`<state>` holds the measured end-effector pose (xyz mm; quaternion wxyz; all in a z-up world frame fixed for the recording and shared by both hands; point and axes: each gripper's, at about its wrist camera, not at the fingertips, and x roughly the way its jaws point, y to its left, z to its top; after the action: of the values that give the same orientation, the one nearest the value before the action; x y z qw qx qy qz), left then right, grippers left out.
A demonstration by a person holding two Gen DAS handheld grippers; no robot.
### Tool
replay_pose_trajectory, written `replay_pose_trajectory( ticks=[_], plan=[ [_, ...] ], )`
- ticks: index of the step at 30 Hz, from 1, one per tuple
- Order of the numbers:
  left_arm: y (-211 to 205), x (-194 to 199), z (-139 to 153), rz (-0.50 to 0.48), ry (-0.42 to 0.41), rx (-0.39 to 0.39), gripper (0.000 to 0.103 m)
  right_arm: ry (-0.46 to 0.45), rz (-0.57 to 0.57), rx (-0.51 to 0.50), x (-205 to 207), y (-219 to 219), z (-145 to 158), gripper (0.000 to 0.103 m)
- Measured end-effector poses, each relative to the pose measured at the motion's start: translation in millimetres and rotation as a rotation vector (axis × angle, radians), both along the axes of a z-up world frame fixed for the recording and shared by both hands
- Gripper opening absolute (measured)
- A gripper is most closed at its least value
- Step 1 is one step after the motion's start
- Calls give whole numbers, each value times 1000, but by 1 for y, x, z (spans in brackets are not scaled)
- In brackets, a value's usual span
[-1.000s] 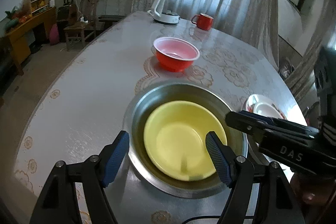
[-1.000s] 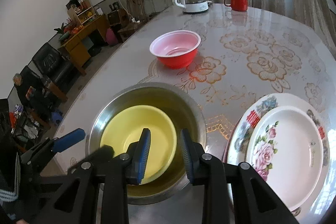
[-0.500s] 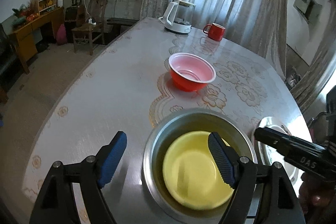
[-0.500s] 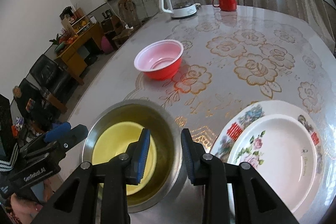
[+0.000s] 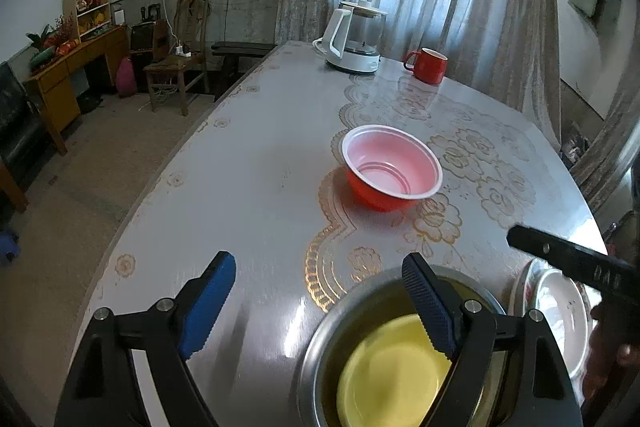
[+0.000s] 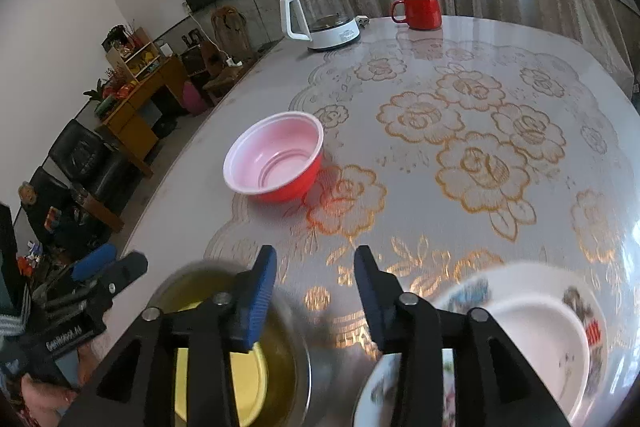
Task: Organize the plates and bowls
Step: 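Move the right tool to the pink-and-red bowl rim and close on it, then lift the pink-and-red bowl with the right tool over the steel basin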
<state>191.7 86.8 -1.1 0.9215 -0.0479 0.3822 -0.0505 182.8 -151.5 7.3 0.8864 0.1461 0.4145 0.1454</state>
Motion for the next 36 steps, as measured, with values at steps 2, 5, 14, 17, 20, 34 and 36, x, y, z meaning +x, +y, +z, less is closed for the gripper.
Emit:
replay_pose_trajectory(
  ticks=[2, 5, 14, 17, 20, 34, 36],
  plan=[
    [0, 6, -2, -2, 6, 2, 87, 1, 6, 17, 15, 2, 2, 41],
    [1, 16, -4, -4, 21, -4, 87, 21, 8, 45, 40, 4, 1, 41],
    [14, 54, 0, 19, 48, -27, 87, 127, -11, 65, 113, 17, -23, 41],
    [12, 71, 0, 14, 59, -15, 87, 178, -13, 61, 128, 20, -36, 41],
    [4, 88, -2, -8, 66, 12, 87, 205, -23, 55, 137, 20, -46, 39],
    [-53, 150, -40, -143, 180, 25, 35, 212, -12, 129, 137, 10, -60, 16],
    [-57, 151, -43, -146, 178, 54, 25, 209, -3, 140, 137, 11, -60, 16]
  ],
)
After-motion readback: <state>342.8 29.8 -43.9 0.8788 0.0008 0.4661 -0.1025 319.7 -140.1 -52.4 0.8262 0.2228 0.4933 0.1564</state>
